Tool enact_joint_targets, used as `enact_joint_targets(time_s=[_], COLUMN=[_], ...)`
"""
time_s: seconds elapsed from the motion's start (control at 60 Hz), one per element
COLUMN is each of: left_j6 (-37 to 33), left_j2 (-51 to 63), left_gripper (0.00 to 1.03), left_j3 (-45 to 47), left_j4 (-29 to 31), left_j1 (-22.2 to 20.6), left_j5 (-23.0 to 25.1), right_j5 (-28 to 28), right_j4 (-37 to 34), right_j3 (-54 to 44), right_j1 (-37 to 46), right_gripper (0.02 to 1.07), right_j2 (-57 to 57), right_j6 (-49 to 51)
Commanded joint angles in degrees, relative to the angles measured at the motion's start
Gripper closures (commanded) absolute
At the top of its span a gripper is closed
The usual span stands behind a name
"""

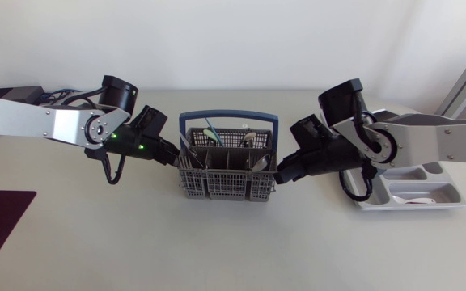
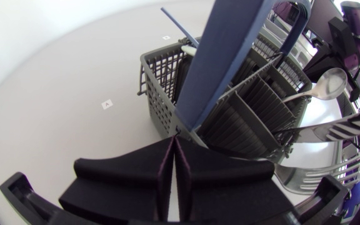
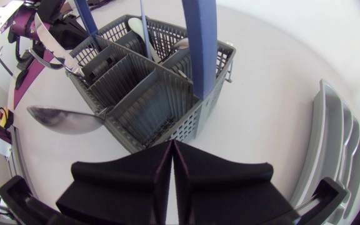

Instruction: Sort the cutlery from the basket into the organizer compartments.

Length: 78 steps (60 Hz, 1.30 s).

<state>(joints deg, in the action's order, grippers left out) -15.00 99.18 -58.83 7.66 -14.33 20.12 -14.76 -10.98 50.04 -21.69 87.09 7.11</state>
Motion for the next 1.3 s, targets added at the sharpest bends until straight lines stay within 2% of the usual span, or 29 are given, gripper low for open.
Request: enact_joint_targets(time_s=[0.0, 0.2, 0.617, 0.75, 0.9, 0.967, 1.033, 1.2, 1.283], left_j6=[0.59, -0.02, 0.15, 0.06, -0.55, -1.96, -3.36, -8.37, -10.92], left_j2=[-1.27, -9.53, -12.08, -12.25, -14.8, -17.09, -19.72, -29.04, -32.38], left_gripper=[1.0, 1.0, 1.0, 1.0, 1.0, 0.97, 0.93, 0.79, 0.75], left_j3=[1.7, 9.52, 12.95, 12.95, 13.65, 14.36, 15.06, 17.61, 18.49], left_j4=[-0.37, -0.37, -0.01, -0.01, 0.07, 0.95, 2.09, 4.47, 5.17], left_j1=[-0.7, -0.97, -4.22, -3.78, -2.11, -1.32, -0.7, -1.14, -2.02], left_j5=[2.38, 2.38, 2.38, 2.38, 2.29, 2.12, 2.12, 2.2, 2.29], right_j5=[-1.32, -0.79, 0.88, 0.97, 3.69, 3.69, 3.69, 3.6, 3.6], right_j4=[0.7, -0.44, -0.18, -0.18, 0.08, 0.08, -0.27, -1.85, -2.99], right_j3=[-1.09, -2.49, -3.02, -3.46, -4.87, -5.57, -6.27, -8.12, -8.64], right_j1=[-1.51, -2.3, -1.51, -1.51, -1.07, 0.16, 1.39, 2.44, 2.44], right_gripper=[0.99, 0.99, 0.99, 0.99, 0.98, 0.96, 0.89, 0.57, 0.41], right_j2=[-1.66, -3.94, -4.82, -4.91, -6.14, -7.02, -8.34, -12.82, -14.76], right_j6=[-1.67, -1.67, -2.19, -2.19, -1.14, -0.52, 0.36, 2.82, 3.87])
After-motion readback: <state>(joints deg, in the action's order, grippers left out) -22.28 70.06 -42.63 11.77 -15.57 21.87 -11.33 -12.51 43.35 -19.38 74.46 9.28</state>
